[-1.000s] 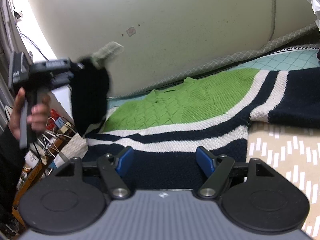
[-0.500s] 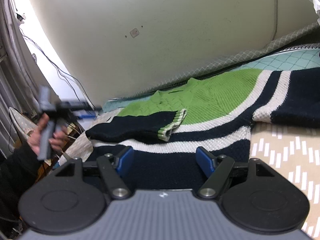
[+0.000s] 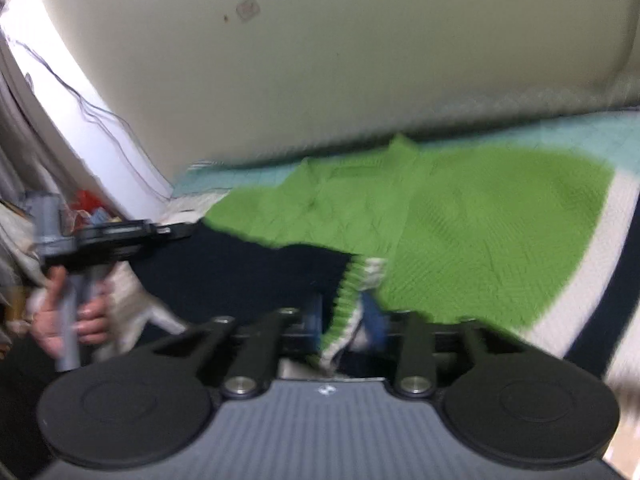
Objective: Fold small clothes
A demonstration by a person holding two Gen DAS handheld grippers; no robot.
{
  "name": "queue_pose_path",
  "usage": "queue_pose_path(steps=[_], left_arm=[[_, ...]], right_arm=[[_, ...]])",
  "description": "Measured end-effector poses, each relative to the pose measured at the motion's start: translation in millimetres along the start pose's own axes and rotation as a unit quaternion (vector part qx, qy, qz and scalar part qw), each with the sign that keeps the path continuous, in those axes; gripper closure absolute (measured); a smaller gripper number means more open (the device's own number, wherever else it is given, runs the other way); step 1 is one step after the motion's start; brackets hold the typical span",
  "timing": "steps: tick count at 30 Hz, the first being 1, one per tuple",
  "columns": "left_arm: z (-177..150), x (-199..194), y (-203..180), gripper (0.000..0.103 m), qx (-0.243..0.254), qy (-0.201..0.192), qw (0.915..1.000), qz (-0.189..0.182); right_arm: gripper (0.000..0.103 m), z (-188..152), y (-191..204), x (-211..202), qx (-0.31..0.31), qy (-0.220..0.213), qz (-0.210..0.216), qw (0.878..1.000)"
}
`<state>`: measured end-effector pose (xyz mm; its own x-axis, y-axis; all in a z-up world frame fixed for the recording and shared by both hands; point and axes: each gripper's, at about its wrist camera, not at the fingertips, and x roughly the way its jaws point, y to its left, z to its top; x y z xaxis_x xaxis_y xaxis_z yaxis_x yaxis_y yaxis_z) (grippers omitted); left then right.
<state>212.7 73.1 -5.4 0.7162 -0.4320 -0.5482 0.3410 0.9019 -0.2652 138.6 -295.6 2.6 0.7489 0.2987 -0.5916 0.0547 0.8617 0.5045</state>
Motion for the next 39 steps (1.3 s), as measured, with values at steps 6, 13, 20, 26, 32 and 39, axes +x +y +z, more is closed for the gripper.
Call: queue_pose_path(steps=[6,13,20,26,32,39], left_arm=[[-13,13,-18,0.075,0.065,-0.014,0.9963,0.055],[-31,3,-21,0.054,0.096,-0.003,0.9887,0.115],[-14,-46,-40,0.054,0.015,-0.068,0.9959,0.057],[-40,-7,-94,0.053,0.055,-0.026,0.9982,0.003],[-62,26,-100,0.05,0.06,0.007,0.9981,0.014],[-61,21,-99,0.051,0.061,0.017,0.9978,0.02]], right_arm=[[0.095,22,5,-19,-0.031,-0.093,-0.05,0.994],[0.075,2,-25,-28,0.045,-0.062,-0.046,0.996],[0.054,-65,-68,-152,0.11,-0.122,-0.055,0.985],[0.054,-126,-116,-257,0.19,-0.202,-0.173,0.945],[0.038,-139,-158,-313,0.261,-0.271,-0.2,0.905],[0.078,-116,-182,-297,0.32,-0.3,-0.198,0.877]])
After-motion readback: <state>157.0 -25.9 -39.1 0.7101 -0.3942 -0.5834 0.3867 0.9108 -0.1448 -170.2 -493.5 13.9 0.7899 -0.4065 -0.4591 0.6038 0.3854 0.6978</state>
